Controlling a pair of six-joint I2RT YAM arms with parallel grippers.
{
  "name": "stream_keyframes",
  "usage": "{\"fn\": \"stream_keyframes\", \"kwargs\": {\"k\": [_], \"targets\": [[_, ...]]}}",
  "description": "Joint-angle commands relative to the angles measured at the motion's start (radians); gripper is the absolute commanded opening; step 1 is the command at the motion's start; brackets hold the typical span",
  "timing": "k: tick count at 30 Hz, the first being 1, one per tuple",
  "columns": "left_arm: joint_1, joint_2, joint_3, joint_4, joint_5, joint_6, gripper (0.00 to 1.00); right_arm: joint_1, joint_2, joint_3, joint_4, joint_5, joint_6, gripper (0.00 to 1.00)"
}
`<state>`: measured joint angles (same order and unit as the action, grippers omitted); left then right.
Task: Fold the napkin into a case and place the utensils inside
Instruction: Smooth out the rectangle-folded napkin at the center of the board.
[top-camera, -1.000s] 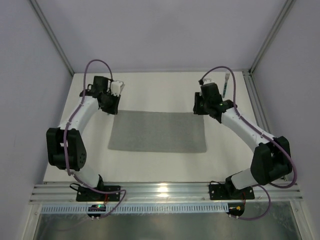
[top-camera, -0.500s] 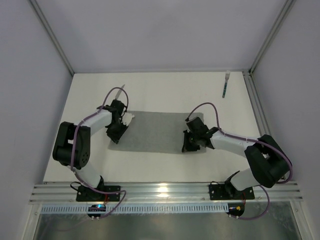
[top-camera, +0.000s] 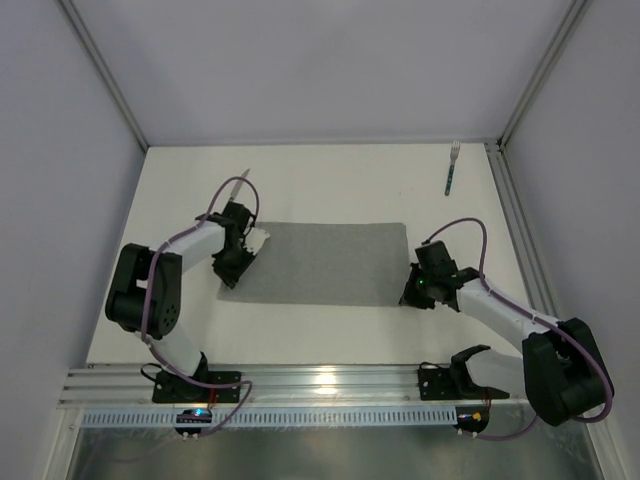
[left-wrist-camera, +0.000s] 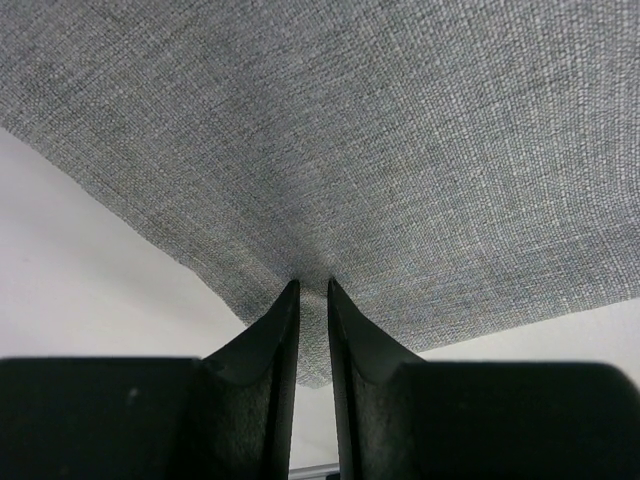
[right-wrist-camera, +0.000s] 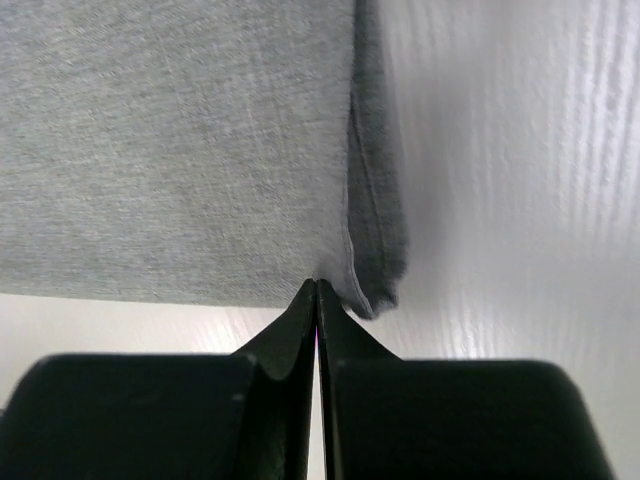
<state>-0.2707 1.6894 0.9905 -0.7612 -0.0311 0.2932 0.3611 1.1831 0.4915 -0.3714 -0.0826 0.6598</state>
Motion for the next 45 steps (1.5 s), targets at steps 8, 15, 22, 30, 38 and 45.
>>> {"fn": "stream_keyframes", "kwargs": {"k": [8, 15, 22, 30, 38, 45], "targets": [[0.018, -0.174, 0.053, -0.078, 0.247, 0.050, 0.27, 0.215, 0.047, 0.346, -0.149, 0.204, -0.072, 0.03], [0.047, -0.113, 0.010, -0.070, 0.125, 0.031, 0.20, 0.494, 0.389, 0.556, 0.168, -0.072, -0.062, 0.03], [0.100, -0.027, -0.010, -0.013, 0.059, 0.000, 0.19, 0.581, 0.636, 0.682, 0.353, -0.220, 0.003, 0.03], [0.100, 0.026, -0.038, 0.019, 0.047, 0.000, 0.19, 0.536, 0.756, 0.537, 0.364, -0.213, 0.095, 0.03], [0.100, 0.061, -0.073, 0.076, -0.018, 0.007, 0.18, 0.447, 0.569, 0.302, 0.433, -0.261, 0.149, 0.03], [0.100, 0.023, -0.075, 0.065, 0.028, 0.015, 0.19, 0.470, 0.461, 0.398, 0.218, -0.275, 0.000, 0.03]]}}
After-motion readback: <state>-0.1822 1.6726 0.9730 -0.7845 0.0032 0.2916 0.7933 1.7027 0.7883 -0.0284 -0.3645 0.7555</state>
